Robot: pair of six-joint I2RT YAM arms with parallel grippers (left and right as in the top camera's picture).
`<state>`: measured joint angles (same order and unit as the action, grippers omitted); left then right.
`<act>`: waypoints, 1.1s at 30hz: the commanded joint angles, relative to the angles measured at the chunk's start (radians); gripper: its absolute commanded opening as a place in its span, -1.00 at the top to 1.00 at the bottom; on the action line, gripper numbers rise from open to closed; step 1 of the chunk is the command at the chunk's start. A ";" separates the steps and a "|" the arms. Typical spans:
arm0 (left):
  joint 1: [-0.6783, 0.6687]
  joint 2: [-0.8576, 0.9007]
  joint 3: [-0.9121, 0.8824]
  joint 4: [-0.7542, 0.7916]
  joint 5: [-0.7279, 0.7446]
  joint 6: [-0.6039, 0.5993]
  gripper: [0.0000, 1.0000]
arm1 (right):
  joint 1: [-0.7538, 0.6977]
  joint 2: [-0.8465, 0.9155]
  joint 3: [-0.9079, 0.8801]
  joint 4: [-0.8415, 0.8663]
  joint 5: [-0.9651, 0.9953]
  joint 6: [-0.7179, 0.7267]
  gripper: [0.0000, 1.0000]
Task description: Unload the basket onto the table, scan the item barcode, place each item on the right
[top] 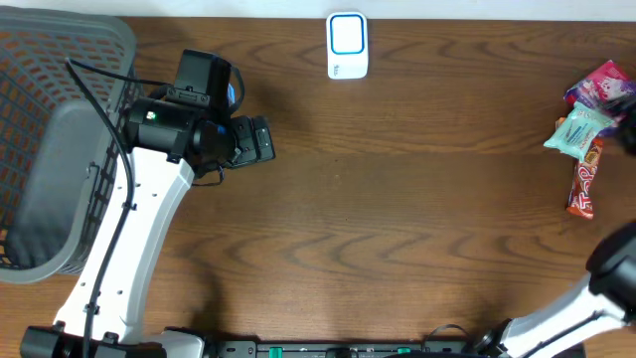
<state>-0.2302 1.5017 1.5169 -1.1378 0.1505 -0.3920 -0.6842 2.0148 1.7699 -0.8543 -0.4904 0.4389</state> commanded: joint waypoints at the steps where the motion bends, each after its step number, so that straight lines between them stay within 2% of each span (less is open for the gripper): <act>1: 0.002 0.001 0.005 -0.003 -0.010 0.003 -0.96 | 0.010 -0.250 0.008 -0.056 -0.034 -0.022 -0.99; 5: 0.002 0.001 0.005 -0.002 -0.010 0.003 -0.96 | 0.044 -0.399 0.008 -0.221 -0.032 -0.031 -0.99; 9: 0.002 0.001 0.005 -0.002 -0.010 0.003 -0.95 | 0.099 -0.506 0.008 -0.375 -0.029 -0.127 -0.98; 14: 0.002 0.001 0.005 -0.002 -0.010 0.003 -0.96 | 0.224 -0.666 -0.013 -0.589 0.106 -0.175 -0.99; 18: 0.002 0.001 0.005 -0.003 -0.010 0.003 -0.96 | 0.322 -0.776 -0.094 -0.608 0.123 -0.194 -0.99; 24: 0.002 0.001 0.005 -0.002 -0.010 0.003 -0.96 | 0.453 -0.951 -0.330 -0.588 0.121 -0.191 -0.99; 26: 0.002 0.001 0.005 -0.003 -0.010 0.003 -0.96 | 0.486 -1.011 -0.445 -0.575 0.114 -0.125 -0.99; 31: 0.002 0.001 0.005 -0.002 -0.010 0.003 -0.96 | 0.489 -1.046 -0.565 -0.599 0.114 0.039 -0.99; 33: 0.002 0.001 0.005 -0.003 -0.010 0.003 -0.96 | 0.489 -1.046 -0.598 -0.620 0.114 0.047 -0.99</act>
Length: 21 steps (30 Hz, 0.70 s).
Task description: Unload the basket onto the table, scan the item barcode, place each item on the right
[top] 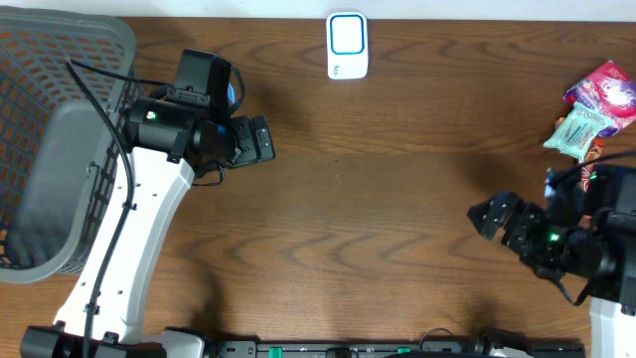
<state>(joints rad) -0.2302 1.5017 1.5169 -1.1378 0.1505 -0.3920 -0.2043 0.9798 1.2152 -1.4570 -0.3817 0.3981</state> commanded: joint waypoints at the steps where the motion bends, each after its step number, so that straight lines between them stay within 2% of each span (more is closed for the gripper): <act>1: 0.002 0.001 0.005 -0.003 -0.010 0.003 -0.96 | 0.010 -0.011 -0.056 -0.026 0.006 0.088 -0.99; 10: 0.002 0.001 0.005 -0.002 -0.010 0.003 -0.96 | 0.010 -0.011 -0.117 -0.054 -0.042 0.087 -0.99; 21: 0.002 0.001 0.005 -0.002 -0.010 0.003 -0.96 | 0.010 -0.011 -0.117 -0.054 0.021 0.066 -0.98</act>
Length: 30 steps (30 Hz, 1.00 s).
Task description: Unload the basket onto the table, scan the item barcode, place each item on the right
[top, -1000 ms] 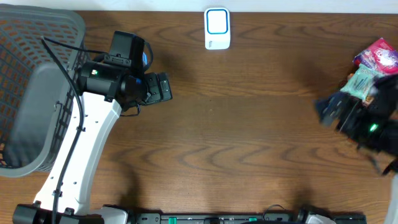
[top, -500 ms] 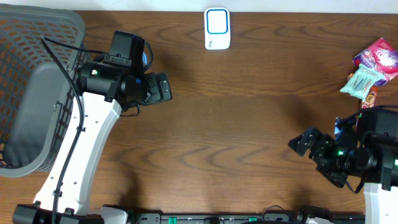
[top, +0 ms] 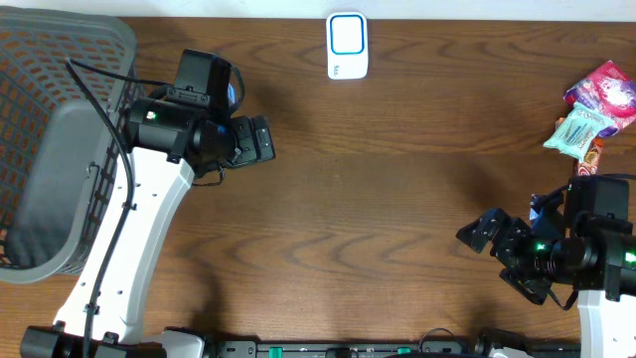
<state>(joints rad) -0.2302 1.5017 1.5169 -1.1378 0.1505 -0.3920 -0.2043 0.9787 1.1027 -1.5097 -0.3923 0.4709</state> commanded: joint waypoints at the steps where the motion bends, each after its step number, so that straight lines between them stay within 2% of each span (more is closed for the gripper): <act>1: 0.002 0.001 0.005 -0.002 -0.010 0.003 -0.96 | 0.010 -0.010 -0.005 -0.001 0.032 -0.038 -0.99; 7: 0.002 0.001 0.005 -0.003 -0.010 0.003 -0.96 | 0.027 -0.013 -0.017 0.033 0.032 -0.158 -0.99; 13: 0.002 0.001 0.005 -0.002 -0.010 0.003 -0.96 | 0.129 -0.109 -0.135 0.252 -0.019 -0.266 -0.99; 20: 0.002 0.001 0.005 -0.002 -0.010 0.003 -0.96 | 0.323 -0.361 -0.368 0.621 -0.070 -0.445 -0.99; 26: 0.002 0.001 0.005 -0.003 -0.010 0.003 -0.95 | 0.319 -0.664 -0.600 0.842 -0.070 -0.528 -0.99; 30: 0.002 0.001 0.005 -0.002 -0.010 0.003 -0.96 | 0.318 -0.805 -0.724 0.978 -0.070 -0.584 -0.99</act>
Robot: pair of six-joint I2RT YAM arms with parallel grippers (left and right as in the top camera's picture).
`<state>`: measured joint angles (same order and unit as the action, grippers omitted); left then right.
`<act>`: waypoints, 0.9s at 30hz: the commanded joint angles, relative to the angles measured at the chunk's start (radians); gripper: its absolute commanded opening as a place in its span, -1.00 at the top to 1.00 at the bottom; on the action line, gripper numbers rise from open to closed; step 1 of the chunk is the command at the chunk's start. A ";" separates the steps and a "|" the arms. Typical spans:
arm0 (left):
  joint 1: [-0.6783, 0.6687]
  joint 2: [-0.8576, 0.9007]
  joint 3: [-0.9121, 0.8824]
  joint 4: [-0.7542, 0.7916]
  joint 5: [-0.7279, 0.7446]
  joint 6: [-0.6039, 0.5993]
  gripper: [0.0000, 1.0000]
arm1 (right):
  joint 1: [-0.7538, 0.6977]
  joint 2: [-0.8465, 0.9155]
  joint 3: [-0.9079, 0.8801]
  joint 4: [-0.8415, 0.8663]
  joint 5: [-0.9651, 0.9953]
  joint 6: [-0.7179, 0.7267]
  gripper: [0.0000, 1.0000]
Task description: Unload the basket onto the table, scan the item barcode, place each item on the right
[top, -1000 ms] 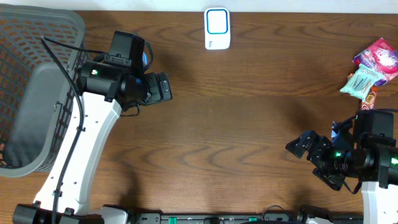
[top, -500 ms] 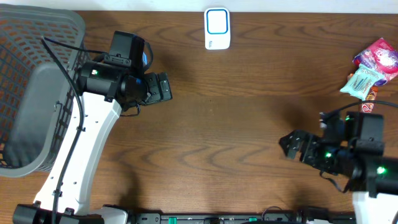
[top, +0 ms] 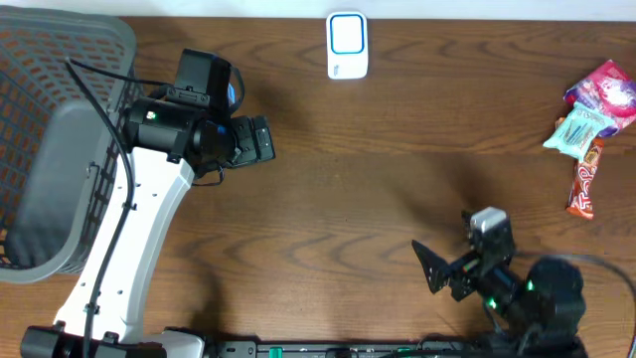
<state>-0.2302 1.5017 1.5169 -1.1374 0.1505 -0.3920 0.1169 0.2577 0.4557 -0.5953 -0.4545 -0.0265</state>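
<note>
The white scanner with a blue frame [top: 347, 45] lies at the table's far edge, in the middle. Several wrapped snacks lie at the right edge: a pink packet [top: 607, 88], a pale green packet [top: 579, 129] and a red bar [top: 584, 179]. My left gripper [top: 262, 139] hovers left of centre, well short of the scanner; its fingers look shut with nothing in them. My right gripper [top: 427, 268] is at the near edge, right of centre, pointing left, far from the snacks. It stands open and holds nothing.
A grey mesh basket [top: 60, 60] with a grey liner fills the left end of the table. The white left arm [top: 139, 229] crosses the near left part. Bare brown wood lies between the grippers, scanner and snacks.
My right arm has moved back toward the near edge and further left, its gripper now open near the front. The red bar shows in full again. The left arm has not moved.
The right arm was first at the far right edge beside the snacks. Then it was over the table below the snacks, covering the red bar. It was then lower and further left, and now sits at the near edge, holding nothing. The snacks, scanner and left arm have stayed put.
</note>
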 commanded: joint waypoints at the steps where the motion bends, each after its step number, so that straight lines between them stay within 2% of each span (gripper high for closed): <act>1: 0.002 0.001 0.005 -0.003 -0.010 0.003 -0.96 | -0.003 -0.108 -0.109 0.109 -0.007 -0.100 -0.99; 10: 0.002 0.001 0.005 -0.003 -0.010 0.003 -0.96 | -0.026 -0.210 -0.302 0.439 0.087 -0.113 -0.99; 18: 0.002 0.001 0.005 -0.003 -0.010 0.003 -0.96 | -0.051 -0.253 -0.447 0.608 0.153 -0.107 -0.99; 27: 0.002 0.001 0.005 -0.003 -0.010 0.003 -0.96 | -0.055 -0.253 -0.450 0.582 0.330 -0.053 -0.99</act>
<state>-0.2302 1.5017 1.5169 -1.1378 0.1505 -0.3923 0.0711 0.0166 0.0078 0.0067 -0.2131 -0.1040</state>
